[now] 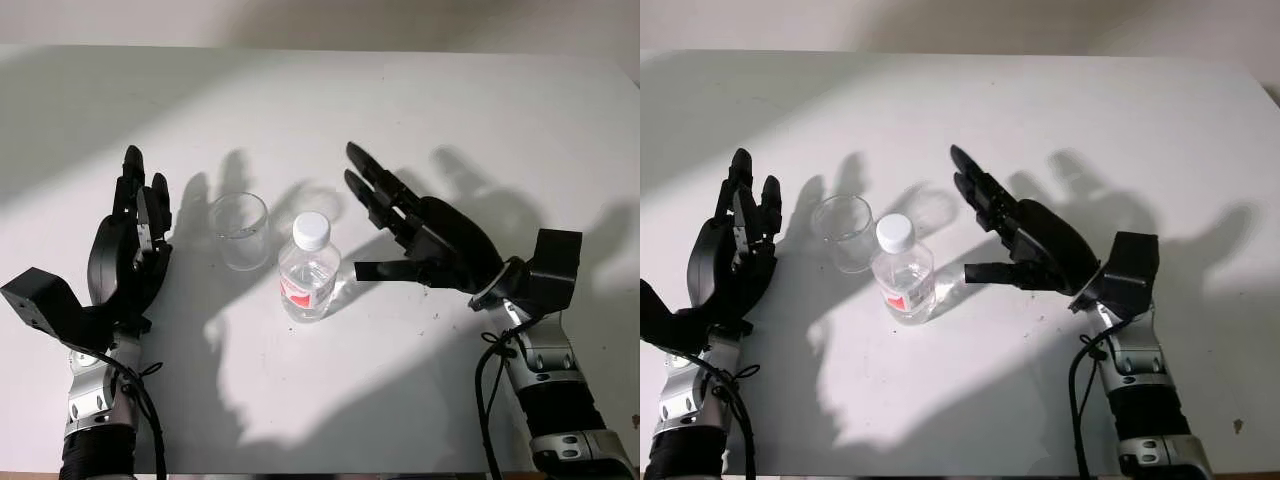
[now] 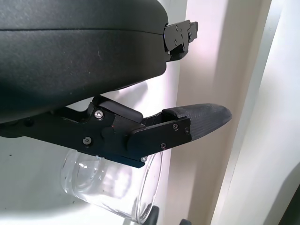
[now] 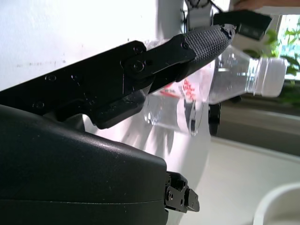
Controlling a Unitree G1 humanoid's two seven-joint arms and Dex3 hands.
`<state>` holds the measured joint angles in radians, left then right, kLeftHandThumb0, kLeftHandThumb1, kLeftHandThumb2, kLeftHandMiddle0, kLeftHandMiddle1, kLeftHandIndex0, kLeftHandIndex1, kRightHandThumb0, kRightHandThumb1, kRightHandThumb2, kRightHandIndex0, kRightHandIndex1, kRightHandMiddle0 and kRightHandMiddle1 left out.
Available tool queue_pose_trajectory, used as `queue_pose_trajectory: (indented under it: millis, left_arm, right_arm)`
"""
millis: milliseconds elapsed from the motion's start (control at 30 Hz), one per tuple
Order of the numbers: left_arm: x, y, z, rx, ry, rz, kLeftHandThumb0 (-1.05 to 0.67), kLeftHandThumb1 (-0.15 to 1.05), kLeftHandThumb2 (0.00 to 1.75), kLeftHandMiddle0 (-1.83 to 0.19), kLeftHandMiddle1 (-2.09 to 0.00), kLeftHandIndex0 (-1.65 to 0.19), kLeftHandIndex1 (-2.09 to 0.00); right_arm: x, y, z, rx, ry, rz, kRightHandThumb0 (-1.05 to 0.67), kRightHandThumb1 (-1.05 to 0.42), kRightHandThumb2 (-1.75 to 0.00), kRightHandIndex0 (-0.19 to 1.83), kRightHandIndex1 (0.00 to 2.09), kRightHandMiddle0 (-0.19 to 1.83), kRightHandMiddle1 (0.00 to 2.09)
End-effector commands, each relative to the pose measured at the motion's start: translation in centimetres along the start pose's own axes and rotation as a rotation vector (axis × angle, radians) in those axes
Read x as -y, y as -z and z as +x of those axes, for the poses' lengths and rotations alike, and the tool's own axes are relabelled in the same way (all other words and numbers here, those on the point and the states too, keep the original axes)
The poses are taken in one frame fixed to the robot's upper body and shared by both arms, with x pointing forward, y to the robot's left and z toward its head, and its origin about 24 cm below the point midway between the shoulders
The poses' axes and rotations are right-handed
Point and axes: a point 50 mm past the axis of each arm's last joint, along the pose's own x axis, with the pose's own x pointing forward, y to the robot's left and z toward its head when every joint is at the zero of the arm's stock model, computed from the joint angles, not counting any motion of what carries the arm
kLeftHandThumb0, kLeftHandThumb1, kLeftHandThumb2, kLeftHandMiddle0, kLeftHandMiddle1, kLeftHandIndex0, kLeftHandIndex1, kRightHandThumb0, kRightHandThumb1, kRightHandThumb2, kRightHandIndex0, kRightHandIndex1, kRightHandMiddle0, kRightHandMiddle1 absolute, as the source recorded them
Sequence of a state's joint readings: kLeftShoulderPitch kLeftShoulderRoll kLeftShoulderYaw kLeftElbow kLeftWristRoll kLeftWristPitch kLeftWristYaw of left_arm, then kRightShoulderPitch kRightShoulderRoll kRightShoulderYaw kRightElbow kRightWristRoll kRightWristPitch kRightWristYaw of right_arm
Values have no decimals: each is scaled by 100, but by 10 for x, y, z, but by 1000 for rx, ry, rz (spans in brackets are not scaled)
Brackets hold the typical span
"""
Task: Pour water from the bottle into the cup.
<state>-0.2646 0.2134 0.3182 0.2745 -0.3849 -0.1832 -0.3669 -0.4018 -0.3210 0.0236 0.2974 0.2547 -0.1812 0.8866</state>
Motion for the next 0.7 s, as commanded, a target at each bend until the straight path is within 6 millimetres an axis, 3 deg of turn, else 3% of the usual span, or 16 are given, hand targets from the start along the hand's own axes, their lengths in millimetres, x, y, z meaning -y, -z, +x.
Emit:
queue_pose_trajectory:
  millis: [0, 333, 367, 433, 500, 667]
  left_arm:
    - [-3, -1, 0, 0, 4, 9, -73, 105, 66, 19, 0, 19, 0]
    - [-1, -1, 1, 4, 1, -2, -73, 105, 64, 19, 0, 19, 0]
    - [-1, -1, 1, 3, 1, -1, -73, 105, 64, 19, 0, 19, 0]
    - [-1, -1, 1, 4, 2, 1, -73, 105, 64, 19, 0, 19, 0]
    - [-2, -1, 0, 9, 1, -3, -72, 105, 64, 19, 0, 19, 0]
    - [-3, -2, -1, 12, 3, -11, -72, 105, 64, 19, 0, 19, 0]
  right_arm:
    - [-1, -8, 4, 15, -39, -19, -92, -93, -4, -19, 0, -17, 3]
    - [-9, 8, 19, -47, -144, 120, -90, -90, -5, 11, 20, 3, 15]
    - [-9, 10, 21, -60, -150, 131, -91, -90, -5, 8, 32, 2, 24]
    - [-9, 13, 24, -75, -162, 159, -92, -89, -5, -12, 90, -13, 81]
    - [-9, 16, 27, -97, -183, 184, -92, -88, -5, -17, 116, -18, 109]
    - [-6, 21, 30, -123, -209, 220, -90, -85, -5, -14, 141, -19, 139]
